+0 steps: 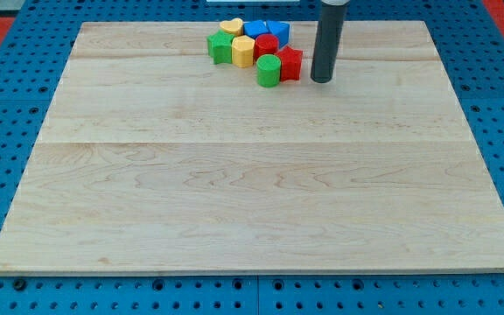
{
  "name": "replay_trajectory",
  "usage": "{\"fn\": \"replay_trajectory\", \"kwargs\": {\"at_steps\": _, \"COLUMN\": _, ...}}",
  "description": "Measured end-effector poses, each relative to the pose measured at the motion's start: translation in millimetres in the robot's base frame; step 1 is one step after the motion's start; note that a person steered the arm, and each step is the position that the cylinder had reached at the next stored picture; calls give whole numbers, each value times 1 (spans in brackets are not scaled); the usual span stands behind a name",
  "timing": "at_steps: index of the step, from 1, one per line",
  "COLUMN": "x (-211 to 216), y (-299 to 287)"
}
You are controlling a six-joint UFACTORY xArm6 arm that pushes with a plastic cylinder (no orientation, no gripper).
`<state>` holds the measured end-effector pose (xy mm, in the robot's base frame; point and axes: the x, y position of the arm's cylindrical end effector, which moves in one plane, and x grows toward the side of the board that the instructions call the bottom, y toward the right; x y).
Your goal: Move the green circle to the bottom of the yellow hexagon
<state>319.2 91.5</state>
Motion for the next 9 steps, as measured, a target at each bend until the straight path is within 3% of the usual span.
{"fn": "replay_trajectory", "kwargs": {"at_steps": 4, "x": 1, "y": -60}}
{"fn": "replay_trajectory", "kwargs": {"at_steps": 9, "x": -2, "y": -78}}
